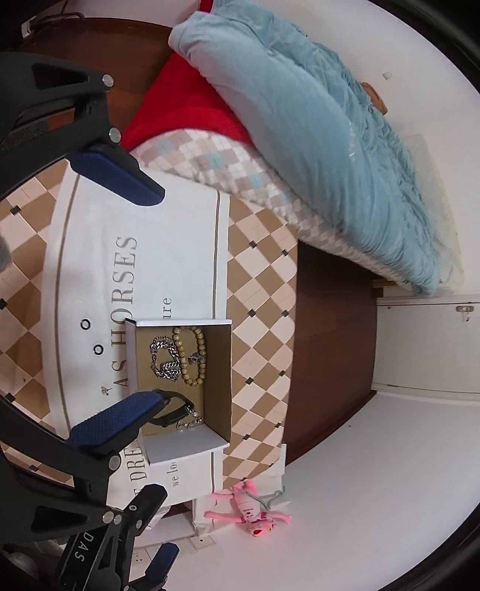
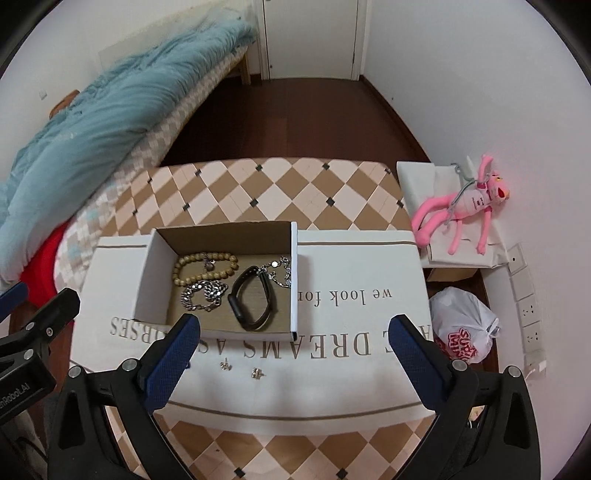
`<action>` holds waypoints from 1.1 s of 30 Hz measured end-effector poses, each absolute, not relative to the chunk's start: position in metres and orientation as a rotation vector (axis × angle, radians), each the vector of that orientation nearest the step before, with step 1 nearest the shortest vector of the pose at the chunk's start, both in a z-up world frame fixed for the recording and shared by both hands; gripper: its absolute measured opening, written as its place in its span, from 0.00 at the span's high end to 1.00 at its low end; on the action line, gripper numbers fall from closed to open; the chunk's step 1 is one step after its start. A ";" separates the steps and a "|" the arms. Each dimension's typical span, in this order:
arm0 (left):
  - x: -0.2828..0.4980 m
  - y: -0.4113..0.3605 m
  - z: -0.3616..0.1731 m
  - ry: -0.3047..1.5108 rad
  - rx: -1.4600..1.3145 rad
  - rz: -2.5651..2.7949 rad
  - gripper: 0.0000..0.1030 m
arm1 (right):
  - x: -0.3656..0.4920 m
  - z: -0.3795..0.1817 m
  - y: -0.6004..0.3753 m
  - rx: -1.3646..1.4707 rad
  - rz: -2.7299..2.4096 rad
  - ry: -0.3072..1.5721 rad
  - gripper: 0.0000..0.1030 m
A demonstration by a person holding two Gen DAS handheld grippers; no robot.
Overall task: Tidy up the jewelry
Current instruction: 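Withdraw both tools from the box toward the small items on the cloth, then pinch a small silver stud earring with the right tool while the left tool grasps a black ring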
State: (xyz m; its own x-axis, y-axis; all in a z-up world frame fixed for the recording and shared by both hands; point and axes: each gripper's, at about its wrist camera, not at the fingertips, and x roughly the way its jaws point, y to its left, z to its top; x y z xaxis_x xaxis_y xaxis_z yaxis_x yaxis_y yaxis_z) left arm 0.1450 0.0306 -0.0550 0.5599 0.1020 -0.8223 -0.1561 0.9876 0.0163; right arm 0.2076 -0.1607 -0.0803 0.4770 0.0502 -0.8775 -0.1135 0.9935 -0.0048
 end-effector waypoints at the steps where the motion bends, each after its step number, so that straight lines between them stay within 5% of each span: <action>1: 0.140 0.030 -0.050 0.955 -0.056 0.153 0.00 | 0.203 -0.075 -0.161 -0.067 0.098 1.058 0.00; 19: 0.098 0.029 0.002 0.865 -0.054 0.189 0.00 | 0.153 -0.001 -0.156 -0.054 0.124 0.921 0.00; 28: 0.114 0.043 -0.059 0.925 -0.050 0.267 0.00 | 0.164 -0.053 -0.162 0.012 0.149 1.040 0.00; 30: 0.118 0.045 -0.085 0.970 -0.035 0.278 0.00 | 0.168 -0.081 -0.163 0.035 0.171 1.078 0.08; 32: 0.121 0.045 -0.112 1.025 -0.030 0.279 0.00 | 0.173 -0.116 -0.162 0.057 0.194 1.145 0.31; 33: 0.121 0.046 -0.124 1.048 -0.027 0.281 0.00 | 0.174 -0.129 -0.163 0.069 0.200 1.167 0.35</action>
